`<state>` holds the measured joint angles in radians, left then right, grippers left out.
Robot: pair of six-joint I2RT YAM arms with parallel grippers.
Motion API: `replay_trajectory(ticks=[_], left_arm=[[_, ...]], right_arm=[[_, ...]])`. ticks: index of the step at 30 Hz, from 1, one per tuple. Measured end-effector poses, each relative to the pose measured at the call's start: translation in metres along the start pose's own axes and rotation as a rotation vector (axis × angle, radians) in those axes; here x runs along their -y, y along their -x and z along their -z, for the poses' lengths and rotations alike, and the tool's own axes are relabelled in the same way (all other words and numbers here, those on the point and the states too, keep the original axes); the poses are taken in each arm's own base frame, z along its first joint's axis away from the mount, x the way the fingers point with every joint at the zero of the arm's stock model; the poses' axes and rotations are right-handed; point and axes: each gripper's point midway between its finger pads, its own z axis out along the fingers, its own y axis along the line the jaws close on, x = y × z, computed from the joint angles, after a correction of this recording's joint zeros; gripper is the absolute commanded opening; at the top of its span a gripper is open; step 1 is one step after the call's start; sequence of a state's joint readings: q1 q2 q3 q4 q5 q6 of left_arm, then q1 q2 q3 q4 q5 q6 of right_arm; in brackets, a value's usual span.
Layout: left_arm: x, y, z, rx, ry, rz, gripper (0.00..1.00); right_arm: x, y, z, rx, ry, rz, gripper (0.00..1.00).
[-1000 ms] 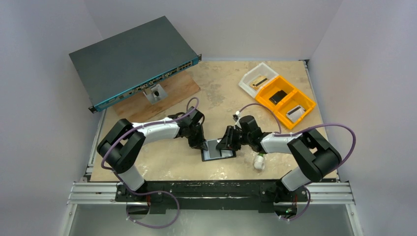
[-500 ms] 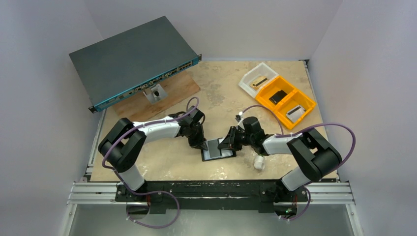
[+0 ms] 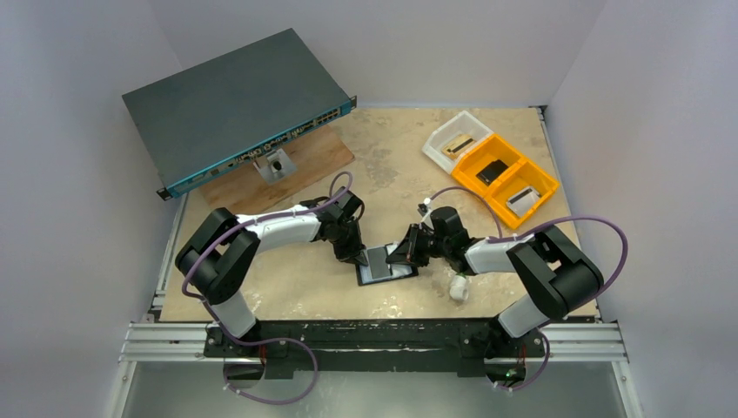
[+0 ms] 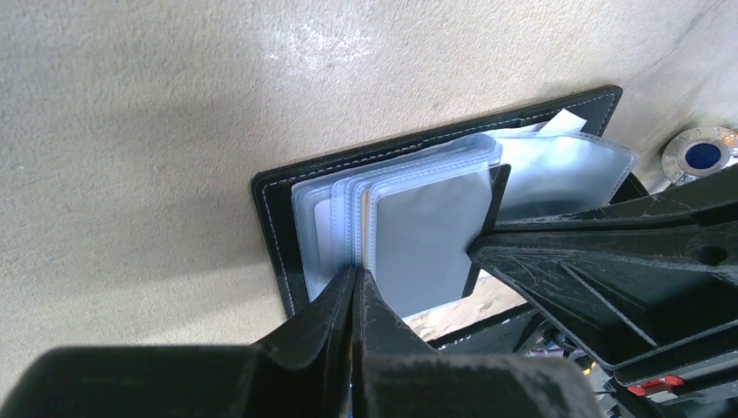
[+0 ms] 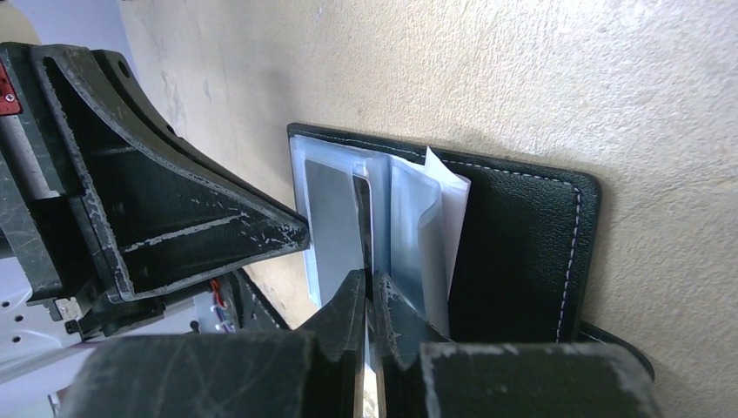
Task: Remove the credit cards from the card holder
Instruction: Remove the credit card from the card holder.
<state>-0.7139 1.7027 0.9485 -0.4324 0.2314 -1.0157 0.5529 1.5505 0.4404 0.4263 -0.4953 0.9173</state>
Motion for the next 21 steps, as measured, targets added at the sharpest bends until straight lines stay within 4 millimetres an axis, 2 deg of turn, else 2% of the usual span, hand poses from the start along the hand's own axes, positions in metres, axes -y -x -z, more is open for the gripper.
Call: replay_trajectory(ticks=[19,21], left_arm=[[-0.0007,0.0002,-0.0002,0.001,0.003,0.025,0.00],[-0.0005,0.0002,-0.0001,0.001,0.002,0.025,0.00]], right_arm=[[0.0086,0.0082,0.0052,0.039,-0.037,0.006,0.00],[0.0097,0.0088,0.0061,0.042,-0.043,0.006,0.04]])
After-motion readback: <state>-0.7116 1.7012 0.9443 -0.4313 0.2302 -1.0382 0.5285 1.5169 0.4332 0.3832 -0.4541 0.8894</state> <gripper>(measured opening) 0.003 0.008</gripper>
